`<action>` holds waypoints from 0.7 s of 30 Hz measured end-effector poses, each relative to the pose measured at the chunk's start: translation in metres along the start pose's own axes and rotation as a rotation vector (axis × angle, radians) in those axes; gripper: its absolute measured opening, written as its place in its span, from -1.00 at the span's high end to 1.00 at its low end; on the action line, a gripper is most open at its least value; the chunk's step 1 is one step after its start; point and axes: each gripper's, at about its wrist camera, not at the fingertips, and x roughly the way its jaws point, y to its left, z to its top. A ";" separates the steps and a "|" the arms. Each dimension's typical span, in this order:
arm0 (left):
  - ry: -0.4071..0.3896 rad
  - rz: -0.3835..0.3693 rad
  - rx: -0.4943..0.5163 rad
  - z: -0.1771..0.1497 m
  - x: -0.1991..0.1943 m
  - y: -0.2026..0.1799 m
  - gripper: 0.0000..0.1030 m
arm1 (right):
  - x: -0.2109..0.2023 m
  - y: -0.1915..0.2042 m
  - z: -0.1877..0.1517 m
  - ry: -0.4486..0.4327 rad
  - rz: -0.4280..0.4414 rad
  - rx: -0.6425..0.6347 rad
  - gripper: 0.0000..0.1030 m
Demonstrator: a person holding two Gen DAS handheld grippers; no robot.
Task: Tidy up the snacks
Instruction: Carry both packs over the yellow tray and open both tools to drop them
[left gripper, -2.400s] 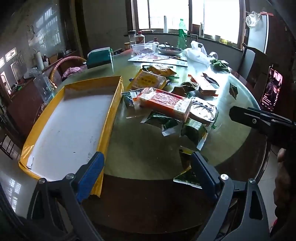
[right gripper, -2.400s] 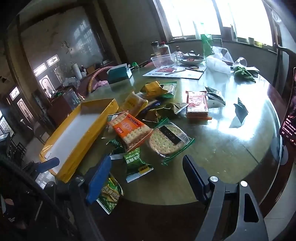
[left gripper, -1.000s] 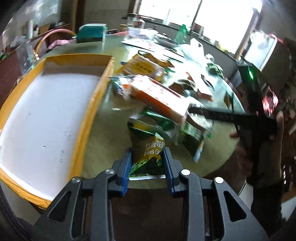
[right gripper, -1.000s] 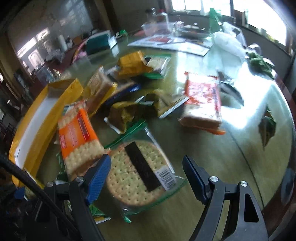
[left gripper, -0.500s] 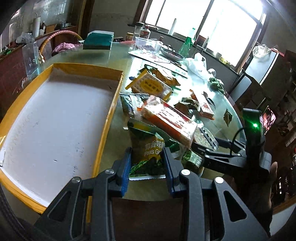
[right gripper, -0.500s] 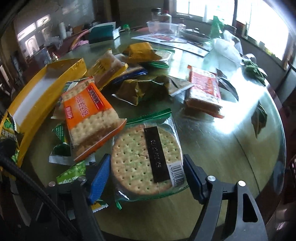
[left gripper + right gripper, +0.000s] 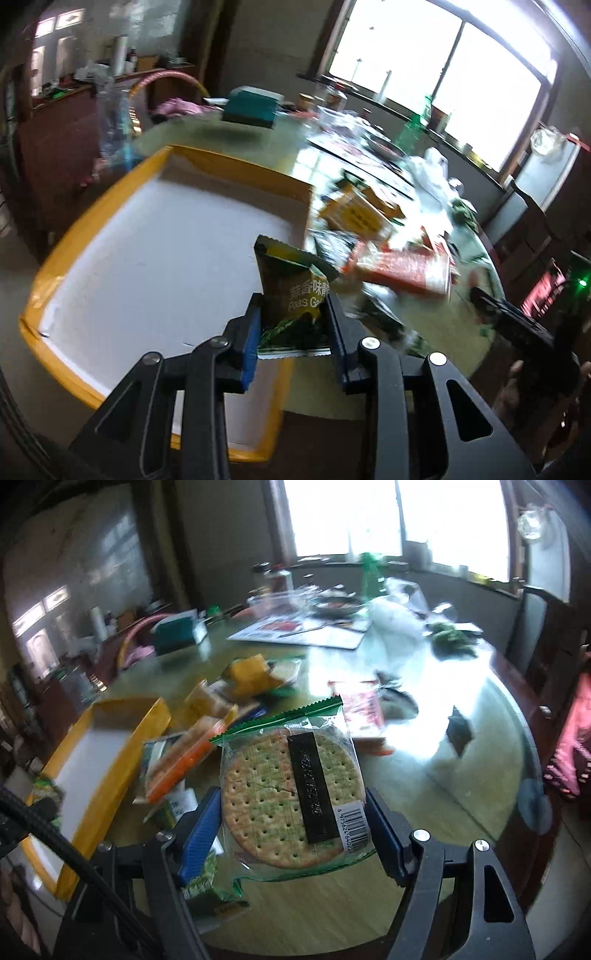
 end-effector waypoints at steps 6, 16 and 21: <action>-0.010 0.099 -0.054 0.007 -0.001 0.042 0.33 | -0.014 0.015 0.006 -0.051 0.099 -0.012 -0.46; 0.059 0.242 -0.095 0.004 0.010 0.092 0.33 | 0.014 0.187 0.004 0.077 0.523 -0.286 -0.46; 0.075 0.263 -0.098 0.003 0.013 0.107 0.32 | 0.044 0.256 -0.005 0.157 0.546 -0.365 -0.46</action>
